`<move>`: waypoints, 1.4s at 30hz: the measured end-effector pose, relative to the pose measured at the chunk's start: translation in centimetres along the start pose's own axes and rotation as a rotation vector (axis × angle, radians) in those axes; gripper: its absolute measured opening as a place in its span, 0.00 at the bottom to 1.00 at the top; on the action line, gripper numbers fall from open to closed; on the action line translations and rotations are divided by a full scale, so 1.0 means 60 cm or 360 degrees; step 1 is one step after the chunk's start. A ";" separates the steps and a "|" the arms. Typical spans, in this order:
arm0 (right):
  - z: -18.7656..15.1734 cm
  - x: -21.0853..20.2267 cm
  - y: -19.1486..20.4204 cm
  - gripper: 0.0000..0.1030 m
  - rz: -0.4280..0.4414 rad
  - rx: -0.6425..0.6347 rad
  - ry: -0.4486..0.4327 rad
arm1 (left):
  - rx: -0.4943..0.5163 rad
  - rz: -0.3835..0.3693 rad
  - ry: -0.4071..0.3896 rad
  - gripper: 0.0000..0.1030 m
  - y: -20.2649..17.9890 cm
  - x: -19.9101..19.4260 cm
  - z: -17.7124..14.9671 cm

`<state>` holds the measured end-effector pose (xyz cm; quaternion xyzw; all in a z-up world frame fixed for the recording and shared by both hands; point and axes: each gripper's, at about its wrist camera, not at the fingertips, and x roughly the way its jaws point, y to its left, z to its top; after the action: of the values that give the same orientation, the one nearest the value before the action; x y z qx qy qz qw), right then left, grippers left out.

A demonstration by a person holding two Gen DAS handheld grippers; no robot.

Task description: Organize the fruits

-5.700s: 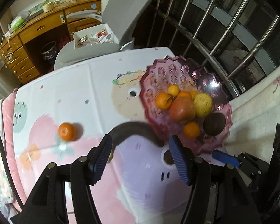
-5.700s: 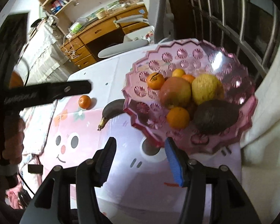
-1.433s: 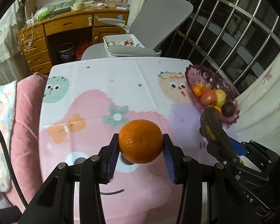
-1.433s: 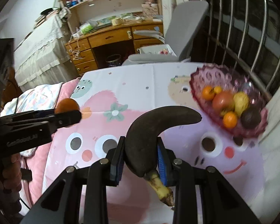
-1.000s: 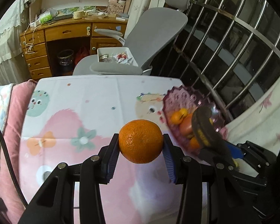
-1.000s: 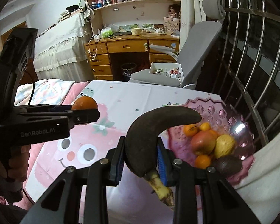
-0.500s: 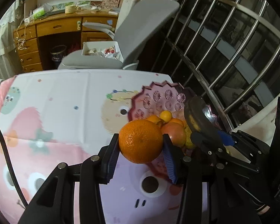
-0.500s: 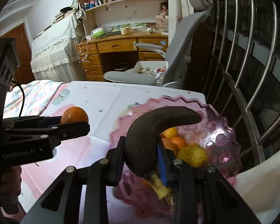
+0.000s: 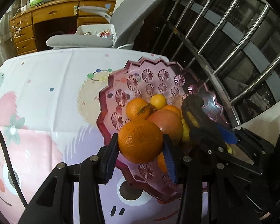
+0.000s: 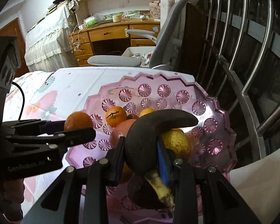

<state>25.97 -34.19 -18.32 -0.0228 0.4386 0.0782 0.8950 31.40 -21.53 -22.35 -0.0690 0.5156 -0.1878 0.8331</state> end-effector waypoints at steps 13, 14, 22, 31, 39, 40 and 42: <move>-0.019 -0.018 0.014 0.56 -0.0020 0.0205 0.0126 | -0.0179 0.0092 0.0071 0.71 0.069 -0.075 -0.060; -0.022 -0.025 0.019 0.58 -0.0032 0.0215 0.0123 | -0.0188 0.0097 0.0093 0.71 0.078 -0.083 -0.069; -0.063 -0.072 0.073 0.69 -0.0124 0.0418 0.0161 | -0.0131 0.0114 0.0232 0.71 0.148 -0.152 -0.147; -0.179 -0.107 0.198 0.73 -0.0210 0.0654 0.0374 | -0.0029 0.0206 0.0349 0.72 0.231 -0.246 -0.248; -0.248 -0.145 0.308 0.74 -0.0048 0.0734 0.0637 | -0.0098 0.0279 0.0428 0.81 0.278 -0.342 -0.305; -0.246 -0.155 0.316 0.75 -0.0029 0.0707 0.0653 | -0.0108 0.0280 0.0423 0.81 0.278 -0.353 -0.307; -0.237 -0.178 0.330 0.77 -0.0014 0.0626 0.0680 | -0.0107 0.0313 0.0405 0.81 0.275 -0.383 -0.309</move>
<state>5.27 -17.46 -18.10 0.1335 0.6238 -0.0187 0.7699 9.83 3.94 -16.81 -0.0216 0.6273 -0.0951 0.7726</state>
